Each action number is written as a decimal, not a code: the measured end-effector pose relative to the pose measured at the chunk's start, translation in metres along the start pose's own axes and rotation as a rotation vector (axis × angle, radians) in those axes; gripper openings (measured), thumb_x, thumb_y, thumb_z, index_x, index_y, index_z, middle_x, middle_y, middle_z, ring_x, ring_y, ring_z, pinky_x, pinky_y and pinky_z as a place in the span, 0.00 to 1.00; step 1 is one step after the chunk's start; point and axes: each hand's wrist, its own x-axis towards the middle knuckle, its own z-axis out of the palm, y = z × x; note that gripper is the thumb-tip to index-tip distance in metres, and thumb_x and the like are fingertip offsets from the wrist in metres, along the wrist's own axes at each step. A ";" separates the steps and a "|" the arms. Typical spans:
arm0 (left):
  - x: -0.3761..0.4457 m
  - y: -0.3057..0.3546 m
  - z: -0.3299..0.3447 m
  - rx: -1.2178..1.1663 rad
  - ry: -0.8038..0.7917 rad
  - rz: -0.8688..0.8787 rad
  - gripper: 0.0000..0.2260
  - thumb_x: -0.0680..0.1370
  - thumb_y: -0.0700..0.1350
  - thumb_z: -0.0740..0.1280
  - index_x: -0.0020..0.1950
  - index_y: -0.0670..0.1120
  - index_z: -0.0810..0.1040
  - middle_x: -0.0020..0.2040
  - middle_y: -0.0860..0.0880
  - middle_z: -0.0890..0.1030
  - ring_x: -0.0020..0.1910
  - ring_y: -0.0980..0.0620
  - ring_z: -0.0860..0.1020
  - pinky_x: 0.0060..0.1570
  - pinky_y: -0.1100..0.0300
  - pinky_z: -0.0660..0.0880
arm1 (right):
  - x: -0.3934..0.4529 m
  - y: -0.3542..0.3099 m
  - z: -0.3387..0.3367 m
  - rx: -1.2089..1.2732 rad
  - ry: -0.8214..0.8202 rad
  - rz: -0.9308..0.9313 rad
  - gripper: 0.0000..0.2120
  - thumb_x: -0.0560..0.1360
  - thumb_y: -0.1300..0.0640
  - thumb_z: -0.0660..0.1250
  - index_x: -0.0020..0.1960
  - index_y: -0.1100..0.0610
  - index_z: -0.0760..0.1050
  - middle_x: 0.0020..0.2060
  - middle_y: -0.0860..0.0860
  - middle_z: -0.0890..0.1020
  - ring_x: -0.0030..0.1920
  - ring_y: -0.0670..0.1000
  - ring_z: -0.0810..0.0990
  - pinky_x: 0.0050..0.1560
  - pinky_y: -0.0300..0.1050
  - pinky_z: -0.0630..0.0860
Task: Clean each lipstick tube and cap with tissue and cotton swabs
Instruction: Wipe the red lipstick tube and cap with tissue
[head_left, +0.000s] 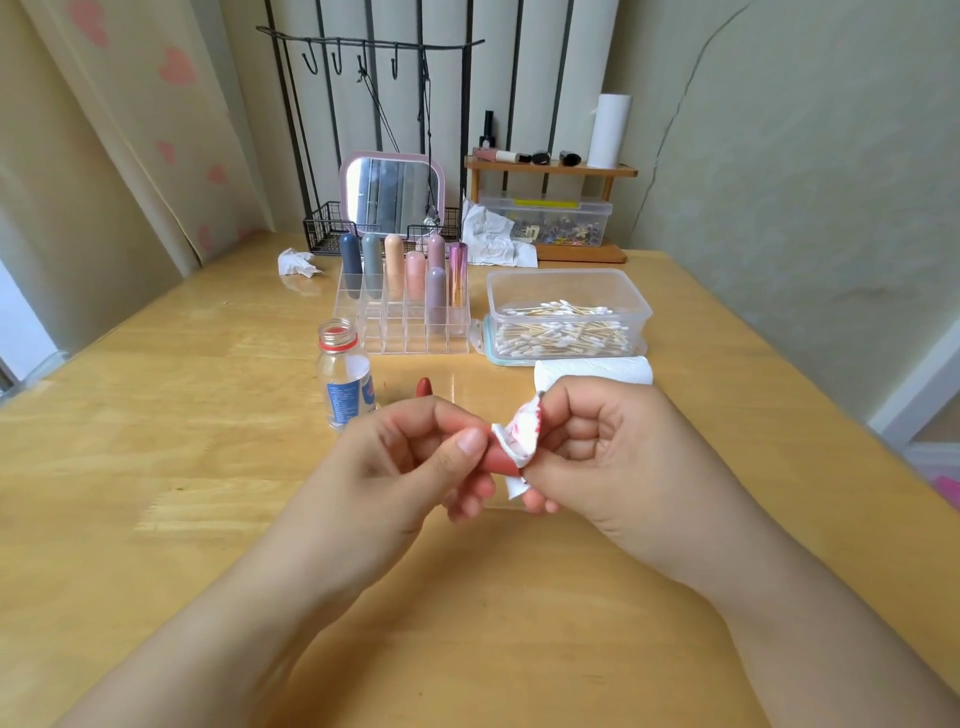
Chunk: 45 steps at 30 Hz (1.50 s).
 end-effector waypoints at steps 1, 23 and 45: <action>-0.001 0.000 -0.001 0.006 0.000 0.035 0.08 0.71 0.49 0.69 0.44 0.46 0.83 0.36 0.47 0.82 0.32 0.52 0.76 0.35 0.63 0.74 | 0.000 0.000 0.000 0.028 0.006 0.017 0.08 0.70 0.66 0.71 0.36 0.57 0.76 0.27 0.51 0.80 0.27 0.47 0.79 0.30 0.37 0.75; 0.001 -0.003 -0.002 -0.021 0.095 -0.032 0.11 0.69 0.45 0.71 0.48 0.41 0.81 0.41 0.42 0.83 0.36 0.51 0.78 0.43 0.58 0.77 | 0.002 0.006 -0.003 0.136 -0.034 0.174 0.12 0.75 0.71 0.63 0.39 0.57 0.74 0.26 0.52 0.79 0.27 0.47 0.77 0.31 0.35 0.72; 0.003 -0.003 -0.003 0.295 0.265 -0.118 0.07 0.69 0.41 0.74 0.41 0.47 0.77 0.37 0.52 0.82 0.37 0.57 0.78 0.38 0.69 0.72 | 0.014 0.023 -0.024 -0.029 0.284 0.033 0.07 0.74 0.67 0.67 0.41 0.56 0.78 0.29 0.50 0.80 0.26 0.42 0.77 0.29 0.30 0.70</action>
